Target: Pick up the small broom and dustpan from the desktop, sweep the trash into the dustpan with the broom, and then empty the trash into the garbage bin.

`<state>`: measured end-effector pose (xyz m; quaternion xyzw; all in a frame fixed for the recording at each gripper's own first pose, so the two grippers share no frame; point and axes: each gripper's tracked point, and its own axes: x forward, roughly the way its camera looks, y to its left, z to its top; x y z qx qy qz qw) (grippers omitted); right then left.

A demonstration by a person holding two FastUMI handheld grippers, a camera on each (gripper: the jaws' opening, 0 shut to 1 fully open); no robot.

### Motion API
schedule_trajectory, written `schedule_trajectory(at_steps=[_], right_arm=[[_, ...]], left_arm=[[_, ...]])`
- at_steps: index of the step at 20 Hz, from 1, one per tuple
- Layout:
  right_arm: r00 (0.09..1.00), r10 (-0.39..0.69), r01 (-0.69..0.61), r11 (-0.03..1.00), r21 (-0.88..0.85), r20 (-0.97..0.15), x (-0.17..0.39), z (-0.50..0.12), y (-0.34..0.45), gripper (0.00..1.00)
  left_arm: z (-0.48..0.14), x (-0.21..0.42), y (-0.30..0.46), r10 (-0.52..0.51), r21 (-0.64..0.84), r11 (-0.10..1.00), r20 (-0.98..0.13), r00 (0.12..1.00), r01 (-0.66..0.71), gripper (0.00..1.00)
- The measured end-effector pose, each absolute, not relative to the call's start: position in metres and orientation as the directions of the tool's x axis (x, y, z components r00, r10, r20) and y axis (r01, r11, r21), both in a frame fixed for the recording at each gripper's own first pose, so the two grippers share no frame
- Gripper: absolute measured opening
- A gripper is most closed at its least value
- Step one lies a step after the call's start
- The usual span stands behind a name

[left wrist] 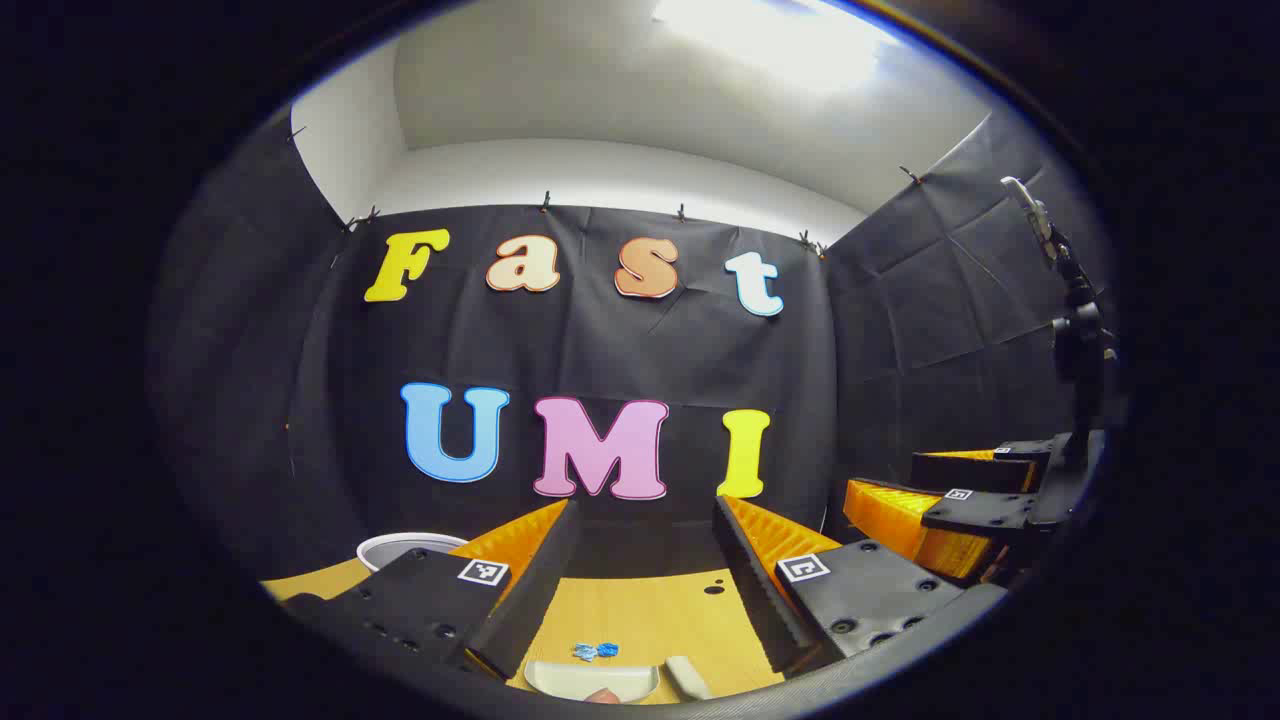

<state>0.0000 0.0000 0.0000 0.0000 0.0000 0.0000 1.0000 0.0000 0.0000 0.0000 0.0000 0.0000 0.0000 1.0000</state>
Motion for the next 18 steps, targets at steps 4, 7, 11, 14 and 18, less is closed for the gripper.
schedule_trajectory(at_steps=[4,7,11,14,18], right_arm=[[1.0,-0.016,0.016,1.0,-0.001,-0.008,0.0,-0.004,-0.005,0.97],[1.0,-0.024,0.024,1.0,-0.004,-0.009,0.0,-0.004,-0.006,0.97],[1.0,-0.026,0.026,1.0,-0.004,-0.01,0.003,-0.006,-0.004,0.97],[1.0,-0.024,0.024,1.0,-0.002,-0.009,0.003,-0.005,-0.001,0.97],[1.0,-0.02,0.02,1.0,-0.01,0.003,0.003,-0.001,0.004,0.97]], left_arm=[[-0.002,0.003,-0.004,-0.015,-0.005,1.0,-0.005,1.0,0.015,0.8],[-0.003,0.005,-0.005,-0.025,0.003,1.0,-0.005,1.0,0.025,0.82],[0.005,0.003,-0.001,-0.026,0.031,0.999,0.018,1.0,0.025,0.8],[0.007,0.001,-0.001,-0.034,0.038,0.999,0.028,0.999,0.033,0.8],[0.007,0.002,0.005,-0.029,0.03,0.999,0.019,0.999,0.028,0.8]])
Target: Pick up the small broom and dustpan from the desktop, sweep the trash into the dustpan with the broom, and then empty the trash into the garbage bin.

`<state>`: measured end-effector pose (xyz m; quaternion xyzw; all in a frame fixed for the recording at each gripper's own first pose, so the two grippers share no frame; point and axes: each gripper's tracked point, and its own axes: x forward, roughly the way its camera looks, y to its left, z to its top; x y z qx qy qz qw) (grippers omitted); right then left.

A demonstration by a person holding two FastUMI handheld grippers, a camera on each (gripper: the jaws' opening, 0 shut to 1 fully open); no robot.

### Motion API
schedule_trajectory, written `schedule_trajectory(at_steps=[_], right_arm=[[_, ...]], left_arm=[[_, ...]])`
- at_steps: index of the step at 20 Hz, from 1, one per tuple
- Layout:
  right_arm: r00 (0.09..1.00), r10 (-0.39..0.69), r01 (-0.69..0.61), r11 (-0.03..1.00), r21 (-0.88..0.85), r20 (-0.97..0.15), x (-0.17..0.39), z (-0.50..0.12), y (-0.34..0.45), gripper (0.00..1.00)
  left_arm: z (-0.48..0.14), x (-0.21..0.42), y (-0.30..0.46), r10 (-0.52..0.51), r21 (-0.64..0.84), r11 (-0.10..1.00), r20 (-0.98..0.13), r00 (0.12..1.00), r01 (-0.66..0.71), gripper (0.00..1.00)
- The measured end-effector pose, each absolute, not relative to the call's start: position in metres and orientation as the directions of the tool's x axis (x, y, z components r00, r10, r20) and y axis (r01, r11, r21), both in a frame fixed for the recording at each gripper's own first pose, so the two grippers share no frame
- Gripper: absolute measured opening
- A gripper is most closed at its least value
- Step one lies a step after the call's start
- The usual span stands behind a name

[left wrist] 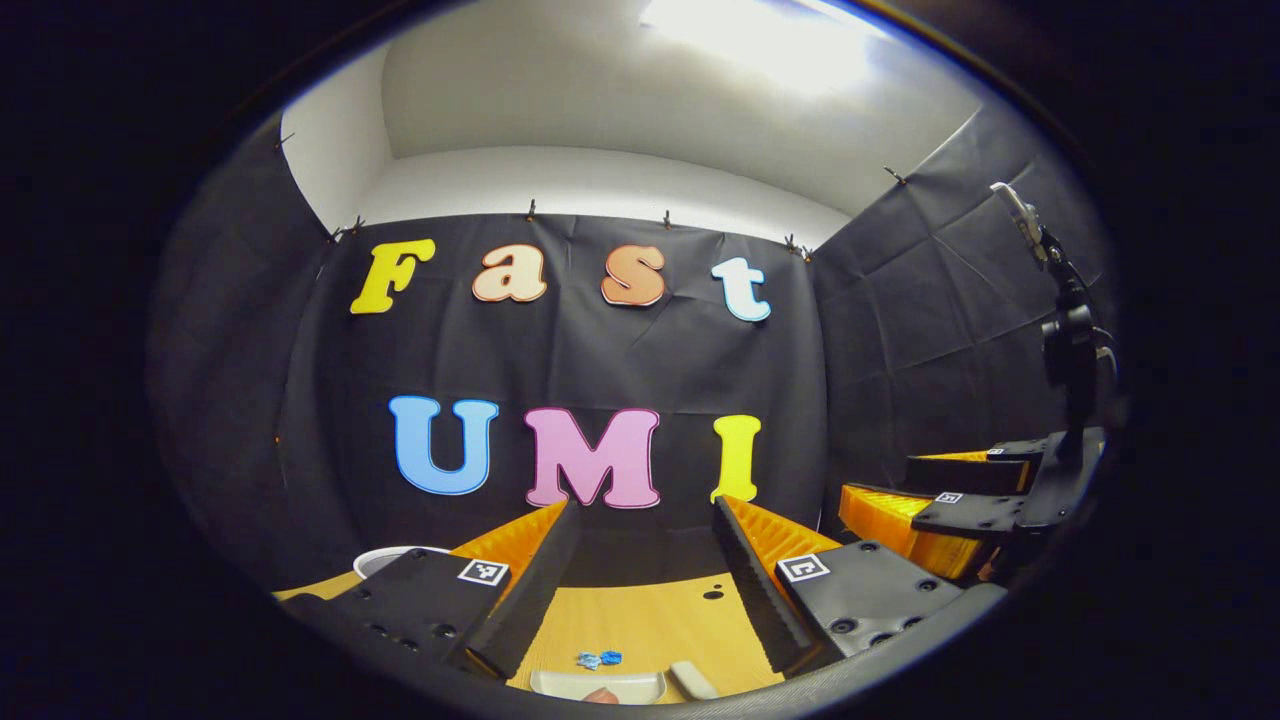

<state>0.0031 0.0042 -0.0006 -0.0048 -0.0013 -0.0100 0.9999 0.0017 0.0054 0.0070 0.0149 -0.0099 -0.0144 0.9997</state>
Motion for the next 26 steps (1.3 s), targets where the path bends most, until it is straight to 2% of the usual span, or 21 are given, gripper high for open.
schedule_trajectory(at_steps=[18,26], right_arm=[[1.0,0.017,-0.017,0.999,-0.032,-0.001,0.001,0.002,0.026,0.97],[0.998,0.055,-0.055,0.998,-0.022,-0.015,0.006,-0.002,0.046,0.97]], left_arm=[[0.008,-0.01,0.014,-0.016,0.043,0.999,0.021,1.0,0.015,0.8],[-0.009,-0.019,0.025,0.0,0.025,1.0,-0.037,0.999,0.001,0.8]])
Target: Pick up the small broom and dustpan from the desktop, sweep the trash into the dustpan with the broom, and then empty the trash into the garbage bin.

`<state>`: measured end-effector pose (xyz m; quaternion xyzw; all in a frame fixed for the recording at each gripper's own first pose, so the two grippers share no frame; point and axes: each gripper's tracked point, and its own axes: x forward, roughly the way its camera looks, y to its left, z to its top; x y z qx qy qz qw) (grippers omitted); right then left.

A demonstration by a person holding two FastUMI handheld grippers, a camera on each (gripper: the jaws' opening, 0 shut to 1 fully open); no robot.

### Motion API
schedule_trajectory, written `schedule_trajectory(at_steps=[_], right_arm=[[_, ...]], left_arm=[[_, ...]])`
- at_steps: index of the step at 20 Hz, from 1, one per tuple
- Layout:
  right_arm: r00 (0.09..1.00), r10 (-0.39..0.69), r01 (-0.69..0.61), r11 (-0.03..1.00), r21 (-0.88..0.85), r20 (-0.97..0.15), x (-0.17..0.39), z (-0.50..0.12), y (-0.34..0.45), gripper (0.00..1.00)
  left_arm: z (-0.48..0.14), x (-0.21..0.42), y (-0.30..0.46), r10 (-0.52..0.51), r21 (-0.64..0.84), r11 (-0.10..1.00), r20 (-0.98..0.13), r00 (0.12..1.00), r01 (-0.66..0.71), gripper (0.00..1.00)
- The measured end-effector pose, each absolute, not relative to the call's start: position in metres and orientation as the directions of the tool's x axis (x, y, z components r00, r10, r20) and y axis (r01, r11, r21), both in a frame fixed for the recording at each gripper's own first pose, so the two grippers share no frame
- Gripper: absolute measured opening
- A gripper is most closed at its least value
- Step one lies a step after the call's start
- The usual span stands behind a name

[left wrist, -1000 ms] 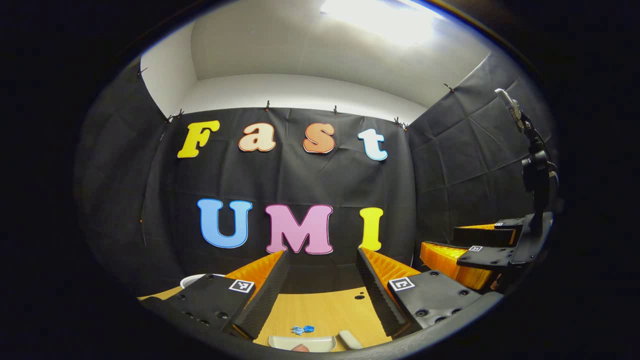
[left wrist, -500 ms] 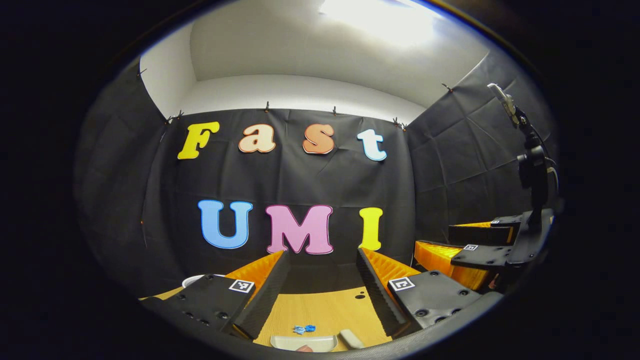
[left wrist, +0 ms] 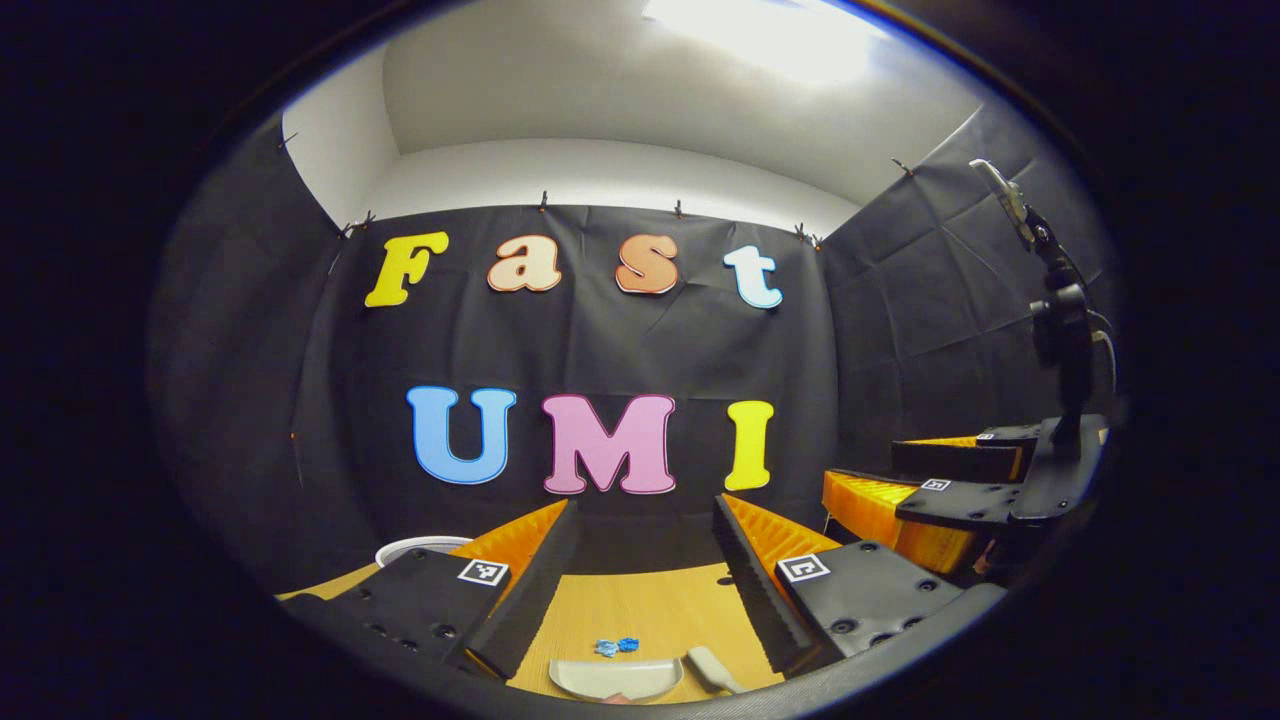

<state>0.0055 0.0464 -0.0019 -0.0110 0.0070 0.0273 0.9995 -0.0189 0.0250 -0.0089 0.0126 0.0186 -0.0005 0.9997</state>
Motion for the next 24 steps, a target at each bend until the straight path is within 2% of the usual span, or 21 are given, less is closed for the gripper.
schedule_trajectory(at_steps=[7,9,10,14,19,21,24], right_arm=[[0.996,0.083,-0.084,0.996,-0.022,-0.026,0.022,-0.005,0.064,0.98],[0.994,0.094,-0.095,0.995,-0.015,-0.052,0.027,-0.014,0.07,0.98],[0.993,0.101,-0.103,0.995,-0.019,-0.067,0.031,-0.019,0.073,0.98],[0.981,0.126,-0.13,0.991,-0.013,-0.148,0.053,-0.043,0.079,0.98],[0.918,0.158,-0.14,0.987,0.077,-0.364,0.072,-0.112,0.094,0.98],[0.848,0.159,-0.124,0.987,0.101,-0.505,0.072,-0.161,0.096,0.99],[0.723,0.162,-0.096,0.986,0.135,-0.672,0.06,-0.23,0.1,0.99]], left_arm=[[-0.021,-0.021,0.036,0.012,0.016,1.0,-0.074,0.997,-0.011,0.82],[-0.032,-0.02,0.038,0.011,0.017,1.0,-0.102,0.995,-0.01,0.79],[-0.04,-0.021,0.038,0.003,0.017,1.0,-0.125,0.992,-0.001,0.82],[-0.096,-0.022,0.038,-0.016,-0.015,1.0,-0.282,0.959,0.012,0.8],[-0.153,-0.028,0.045,-0.055,-0.078,0.997,-0.467,0.883,0.021,0.8],[-0.187,-0.034,0.043,-0.094,-0.145,0.989,-0.565,0.82,0.013,0.8],[-0.236,-0.051,0.047,-0.102,-0.199,0.978,-0.728,0.678,-0.066,0.81]])
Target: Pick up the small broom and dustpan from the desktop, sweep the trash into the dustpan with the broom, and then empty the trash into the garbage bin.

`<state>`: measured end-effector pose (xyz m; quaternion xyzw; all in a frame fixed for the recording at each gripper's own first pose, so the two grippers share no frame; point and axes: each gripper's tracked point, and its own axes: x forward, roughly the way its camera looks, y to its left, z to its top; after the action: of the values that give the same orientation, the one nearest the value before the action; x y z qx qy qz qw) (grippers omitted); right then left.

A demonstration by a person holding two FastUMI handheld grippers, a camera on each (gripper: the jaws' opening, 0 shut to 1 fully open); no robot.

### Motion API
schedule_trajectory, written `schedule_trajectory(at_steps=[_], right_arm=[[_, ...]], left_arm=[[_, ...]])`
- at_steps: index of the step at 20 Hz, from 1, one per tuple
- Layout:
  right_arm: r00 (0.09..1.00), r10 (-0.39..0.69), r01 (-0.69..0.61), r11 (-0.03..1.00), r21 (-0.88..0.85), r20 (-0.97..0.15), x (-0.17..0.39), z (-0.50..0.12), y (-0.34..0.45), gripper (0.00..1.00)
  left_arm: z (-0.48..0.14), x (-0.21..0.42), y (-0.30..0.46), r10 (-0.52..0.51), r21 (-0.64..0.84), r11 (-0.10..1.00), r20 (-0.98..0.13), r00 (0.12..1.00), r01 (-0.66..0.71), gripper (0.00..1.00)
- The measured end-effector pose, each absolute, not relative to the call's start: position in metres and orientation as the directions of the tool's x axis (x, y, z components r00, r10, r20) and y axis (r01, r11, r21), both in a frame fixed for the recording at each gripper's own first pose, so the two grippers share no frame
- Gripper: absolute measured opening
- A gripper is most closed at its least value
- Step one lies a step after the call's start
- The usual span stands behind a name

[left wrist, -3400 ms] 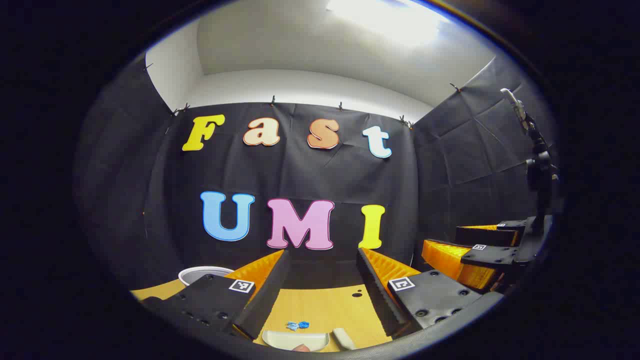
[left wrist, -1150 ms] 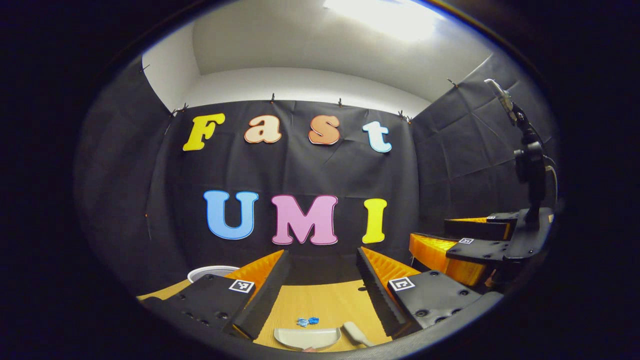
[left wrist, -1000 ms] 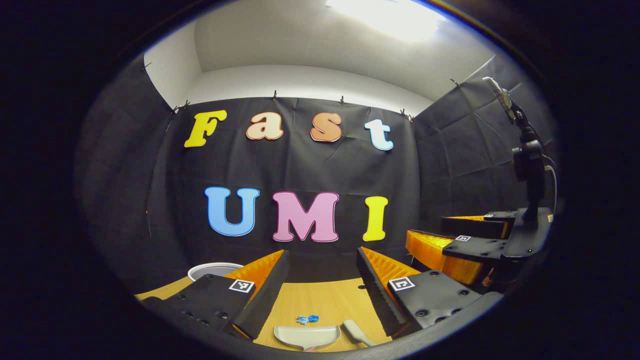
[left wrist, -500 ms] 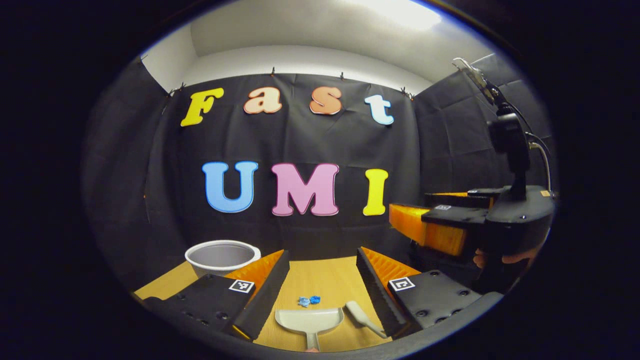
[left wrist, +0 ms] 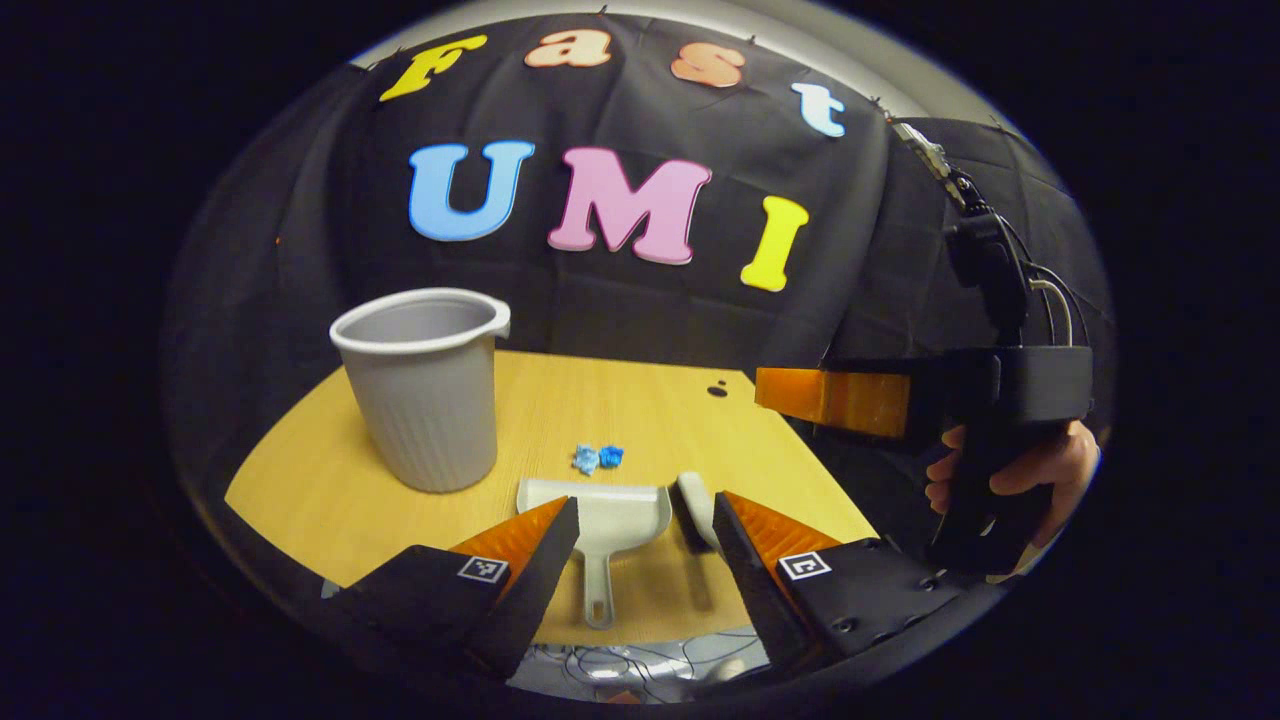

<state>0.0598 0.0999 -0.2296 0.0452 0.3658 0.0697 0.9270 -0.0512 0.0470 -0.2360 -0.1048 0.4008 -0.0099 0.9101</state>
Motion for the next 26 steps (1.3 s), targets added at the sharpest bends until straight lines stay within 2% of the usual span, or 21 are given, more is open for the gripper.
schedule_trajectory(at_steps=[2,4,5,8,9,11,14,15,17,18,22,23,24,26], right_arm=[[0.617,0.174,-0.068,0.983,0.168,-0.767,0.047,-0.269,0.101,0.99],[0.535,0.183,-0.057,0.982,0.181,-0.825,0.04,-0.304,0.099,1.0],[0.508,0.186,-0.058,0.982,0.182,-0.841,0.035,-0.319,0.096,1.0],[0.427,0.212,-0.043,0.976,0.215,-0.879,0.031,-0.361,0.091,0.9],[0.385,0.232,-0.032,0.971,0.239,-0.893,0.03,-0.372,0.092,0.95],[0.299,0.286,-0.036,0.957,0.289,-0.91,0.032,-0.395,0.096,0.95],[0.215,0.295,-0.076,0.955,0.285,-0.931,0.037,-0.423,0.088,0.95],[0.189,0.293,-0.075,0.956,0.284,-0.937,0.037,-0.43,0.086,0.89],[0.137,0.281,-0.06,0.959,0.275,-0.95,0.033,-0.447,0.083,0.89],[0.103,0.281,-0.054,0.959,0.277,-0.954,0.028,-0.452,0.085,0.95],[0.03,0.283,-0.047,0.959,0.281,-0.959,0.017,-0.46,0.097,0.92],[0.024,0.279,-0.042,0.96,0.278,-0.96,0.019,-0.461,0.1,0.84],[0.035,0.269,-0.046,0.962,0.268,-0.962,0.022,-0.462,0.102,0.93],[0.038,0.241,-0.04,0.97,0.24,-0.97,0.023,-0.462,0.101,0.92]], left_arm=[[-0.265,-0.061,0.048,-0.084,-0.155,0.984,-0.831,0.55,-0.084,0.82],[-0.286,-0.069,0.053,-0.078,-0.142,0.985,-0.88,0.468,-0.103,0.83],[-0.293,-0.068,0.054,-0.077,-0.145,0.982,-0.899,0.432,-0.125,0.83],[-0.314,-0.053,0.056,-0.063,-0.118,0.981,-0.945,0.321,-0.157,0.83],[-0.324,-0.051,0.054,-0.058,-0.101,0.985,-0.957,0.283,-0.143,0.83],[-0.342,-0.046,0.047,-0.061,-0.084,0.986,-0.985,0.161,-0.141,0.83],[-0.37,-0.035,0.048,-0.06,-0.06,0.98,-0.998,0.008,-0.187,0.83],[-0.378,-0.032,0.049,-0.049,-0.046,0.981,-0.999,-0.014,-0.19,0.83],[-0.391,-0.028,0.054,-0.011,0.005,0.984,-0.996,-0.085,-0.178,0.83],[-0.399,-0.024,0.057,0.006,0.023,0.987,-0.994,-0.107,-0.159,0.83],[-0.424,-0.022,0.057,-0.006,0.024,0.985,-0.985,-0.174,-0.172,0.83],[-0.427,-0.016,0.057,-0.012,0.018,0.983,-0.986,-0.165,-0.18,0.83],[-0.43,-0.009,0.058,-0.018,0.011,0.984,-0.987,-0.162,-0.178,0.83],[-0.435,-0.006,0.056,-0.041,-0.013,0.987,-0.985,-0.17,-0.161,0.83]])
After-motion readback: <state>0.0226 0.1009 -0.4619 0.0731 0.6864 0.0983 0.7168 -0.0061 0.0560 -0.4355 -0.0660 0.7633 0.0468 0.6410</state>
